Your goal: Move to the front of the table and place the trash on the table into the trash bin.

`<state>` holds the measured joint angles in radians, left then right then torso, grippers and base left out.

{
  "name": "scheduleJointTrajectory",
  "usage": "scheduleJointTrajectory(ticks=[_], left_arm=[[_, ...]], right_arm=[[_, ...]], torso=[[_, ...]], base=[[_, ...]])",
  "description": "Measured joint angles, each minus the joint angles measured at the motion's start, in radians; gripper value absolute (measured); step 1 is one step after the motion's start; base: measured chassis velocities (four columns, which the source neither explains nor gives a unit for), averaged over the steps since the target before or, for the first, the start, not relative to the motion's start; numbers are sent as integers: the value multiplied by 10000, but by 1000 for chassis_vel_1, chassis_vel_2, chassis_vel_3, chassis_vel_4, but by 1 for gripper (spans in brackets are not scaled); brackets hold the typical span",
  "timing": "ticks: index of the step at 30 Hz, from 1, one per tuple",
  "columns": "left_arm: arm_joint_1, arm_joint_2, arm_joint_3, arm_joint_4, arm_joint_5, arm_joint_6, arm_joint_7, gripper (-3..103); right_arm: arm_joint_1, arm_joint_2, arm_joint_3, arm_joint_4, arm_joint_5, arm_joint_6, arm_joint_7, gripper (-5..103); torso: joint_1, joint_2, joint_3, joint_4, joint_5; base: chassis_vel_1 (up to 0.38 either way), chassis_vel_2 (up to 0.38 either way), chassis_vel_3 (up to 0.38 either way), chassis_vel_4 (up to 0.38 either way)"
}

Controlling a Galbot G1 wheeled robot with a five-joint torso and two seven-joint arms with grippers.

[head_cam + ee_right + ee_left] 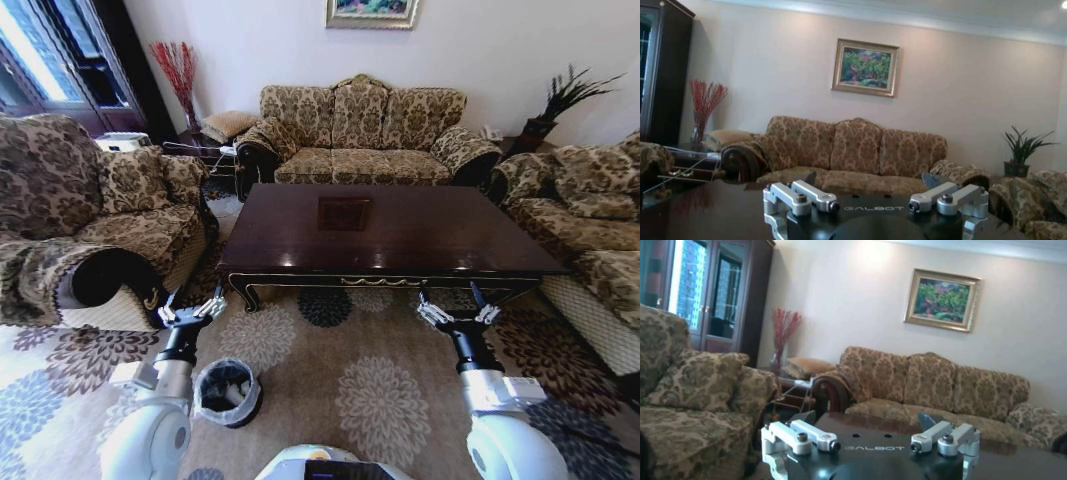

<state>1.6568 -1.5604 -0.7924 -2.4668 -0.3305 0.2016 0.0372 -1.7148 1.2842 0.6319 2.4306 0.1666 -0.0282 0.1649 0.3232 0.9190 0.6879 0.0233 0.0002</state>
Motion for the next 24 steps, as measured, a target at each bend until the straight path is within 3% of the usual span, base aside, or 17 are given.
scheduleJointTrajectory(ticks=[10, 24], left_arm=[[79, -165, 177, 360, 546, -93, 143, 100], [-116, -84, 230, 575, 227, -19, 84, 100]], right_arm=[[0, 0, 1, 0, 0, 0, 0, 100], [-1, -2, 6, -1, 0, 0, 2, 100]], torso=[[1, 0, 0, 2, -4], [-1, 0, 0, -1, 4]], base=[[-272, -260, 272, 266], [-291, -308, 293, 290]])
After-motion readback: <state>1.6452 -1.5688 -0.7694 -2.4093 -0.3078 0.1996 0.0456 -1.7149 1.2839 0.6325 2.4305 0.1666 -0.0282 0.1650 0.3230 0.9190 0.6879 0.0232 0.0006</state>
